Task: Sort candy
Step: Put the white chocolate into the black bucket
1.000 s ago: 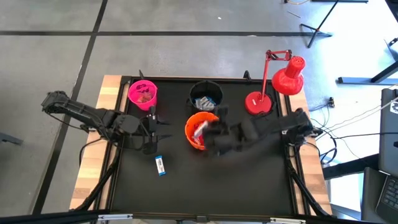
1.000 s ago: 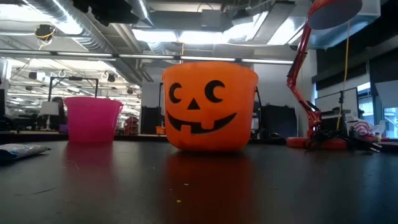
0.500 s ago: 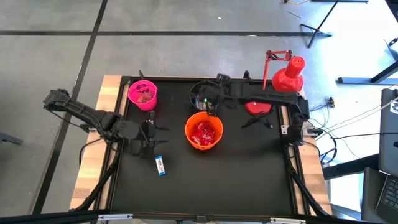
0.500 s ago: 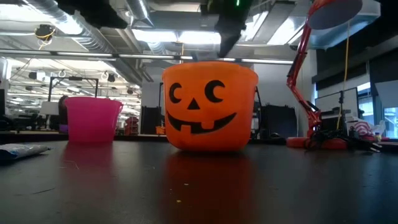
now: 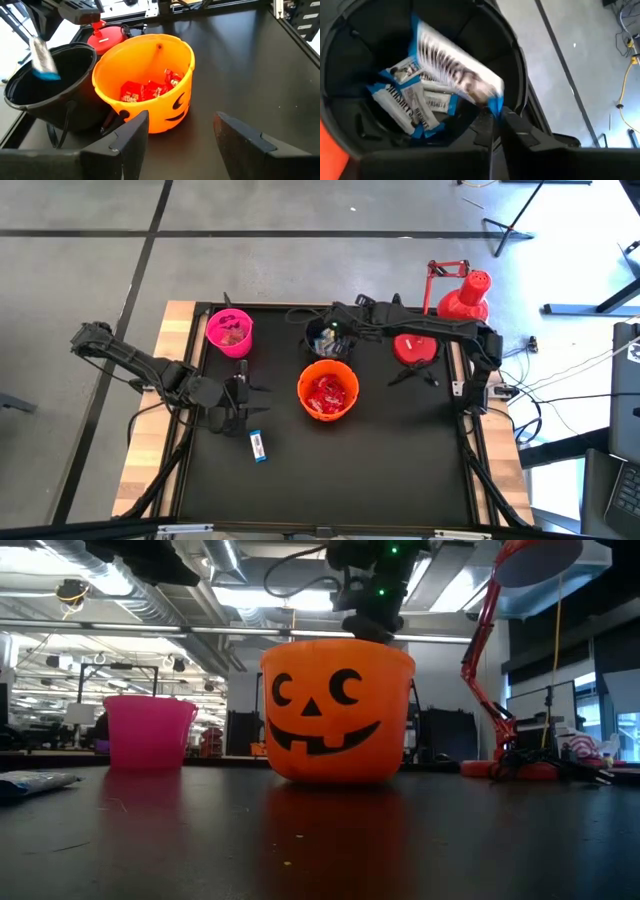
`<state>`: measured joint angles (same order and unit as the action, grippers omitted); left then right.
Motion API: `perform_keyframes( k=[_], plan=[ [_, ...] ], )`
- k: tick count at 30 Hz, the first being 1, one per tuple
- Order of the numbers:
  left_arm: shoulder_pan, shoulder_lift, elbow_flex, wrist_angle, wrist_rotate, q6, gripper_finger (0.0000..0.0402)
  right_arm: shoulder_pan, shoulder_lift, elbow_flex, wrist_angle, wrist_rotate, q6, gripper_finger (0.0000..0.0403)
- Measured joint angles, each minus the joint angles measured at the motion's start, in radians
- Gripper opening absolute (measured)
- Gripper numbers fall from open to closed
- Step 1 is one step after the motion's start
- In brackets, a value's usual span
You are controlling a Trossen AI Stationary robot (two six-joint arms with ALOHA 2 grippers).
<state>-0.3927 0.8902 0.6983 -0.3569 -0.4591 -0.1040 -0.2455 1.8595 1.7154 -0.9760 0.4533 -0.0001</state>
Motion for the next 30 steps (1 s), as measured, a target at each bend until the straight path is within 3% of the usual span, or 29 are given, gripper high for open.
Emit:
perform_keyframes(
  k=[9, 12, 15, 18, 25, 30],
  plan=[
    [0.000, 0.000, 0.000, 0.014, -0.001, -0.028, 0.0212, 0.009, 0.000, -0.001, -0.022, -0.010, 0.026, 0.0141],
    [0.000, 0.000, 0.000, 0.014, -0.002, -0.028, 0.0212, 0.041, -0.023, 0.002, -0.021, -0.109, 0.019, 0.0158],
    [0.000, 0.000, 0.000, 0.026, -0.003, -0.026, 0.0212, 0.114, -0.044, 0.004, -0.005, -0.262, -0.010, 0.0157],
    [0.001, 0.000, 0.000, 0.041, -0.003, -0.020, 0.0212, 0.203, -0.045, 0.004, -0.012, -0.310, -0.034, 0.0147],
    [0.001, 0.000, 0.000, 0.069, -0.007, -0.020, 0.0212, 0.368, 0.008, 0.004, 0.008, -0.234, -0.035, 0.0122],
    [0.000, 0.000, 0.000, 0.114, -0.001, -0.052, 0.0212, 0.420, 0.074, 0.004, 0.007, -0.102, -0.034, 0.0113]
  ],
)
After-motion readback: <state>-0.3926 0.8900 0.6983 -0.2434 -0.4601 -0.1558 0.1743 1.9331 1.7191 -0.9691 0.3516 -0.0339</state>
